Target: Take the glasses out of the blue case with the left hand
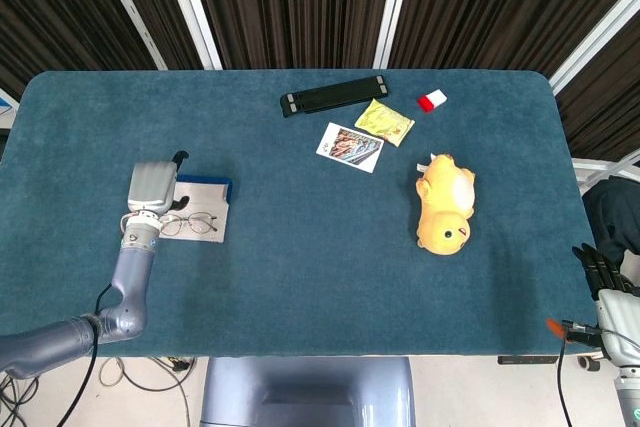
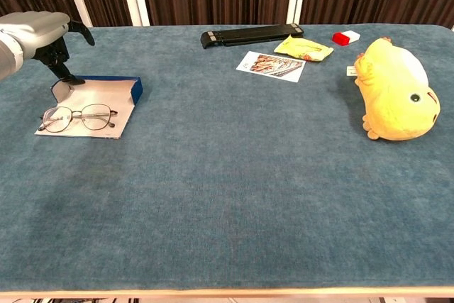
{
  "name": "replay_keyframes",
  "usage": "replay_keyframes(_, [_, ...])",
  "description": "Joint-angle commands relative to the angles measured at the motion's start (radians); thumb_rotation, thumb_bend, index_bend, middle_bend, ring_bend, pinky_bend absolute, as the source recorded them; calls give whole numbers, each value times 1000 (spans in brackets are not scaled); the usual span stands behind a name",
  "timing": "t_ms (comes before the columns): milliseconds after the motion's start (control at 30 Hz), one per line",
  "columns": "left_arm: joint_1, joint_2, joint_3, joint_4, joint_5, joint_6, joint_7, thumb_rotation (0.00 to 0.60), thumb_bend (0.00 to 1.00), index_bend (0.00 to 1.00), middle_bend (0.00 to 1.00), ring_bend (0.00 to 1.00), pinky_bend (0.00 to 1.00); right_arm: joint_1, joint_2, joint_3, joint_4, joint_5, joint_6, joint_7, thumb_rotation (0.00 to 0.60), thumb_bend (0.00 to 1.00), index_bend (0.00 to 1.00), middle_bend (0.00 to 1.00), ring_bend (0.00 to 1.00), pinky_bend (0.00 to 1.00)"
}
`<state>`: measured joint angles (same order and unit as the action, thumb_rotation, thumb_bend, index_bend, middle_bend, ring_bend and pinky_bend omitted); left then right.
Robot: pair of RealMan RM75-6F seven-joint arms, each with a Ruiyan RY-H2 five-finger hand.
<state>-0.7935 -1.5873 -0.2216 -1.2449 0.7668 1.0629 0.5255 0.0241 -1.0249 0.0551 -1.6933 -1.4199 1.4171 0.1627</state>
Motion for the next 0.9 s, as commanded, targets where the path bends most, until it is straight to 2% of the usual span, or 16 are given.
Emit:
replay_keyframes(33, [25,28,5,-71,-11,10,5,600,260,365,993,895,980,-1,0,0,0,-1,1,1,600,158,0,0,0,200])
replay_keyframes(233, [73,85,53,-215,-25,36,48,600,306,450,1000,937,1000,0,1,-1,0,-3,0,2,600,157,0,0,0,199])
replay_keyframes(367, [88,85,68,-237,-51,52,73,600,327,468,1000,948,1000,-1,1,-2,0,-4,2,3,600,158,0,0,0,200])
replay_keyframes(700, [96,52,46,-242,-96,101,107,600,351,489,1000,957,1000,-1,2,-1,0,-5,2,10,600,158,0,0,0,199])
replay_keyframes(900, [90,31,25,-214,-136,89,117,600,369,493,1000,957,1000,-1,3,-2,0,-6,1,13,600,159,0,0,0,200])
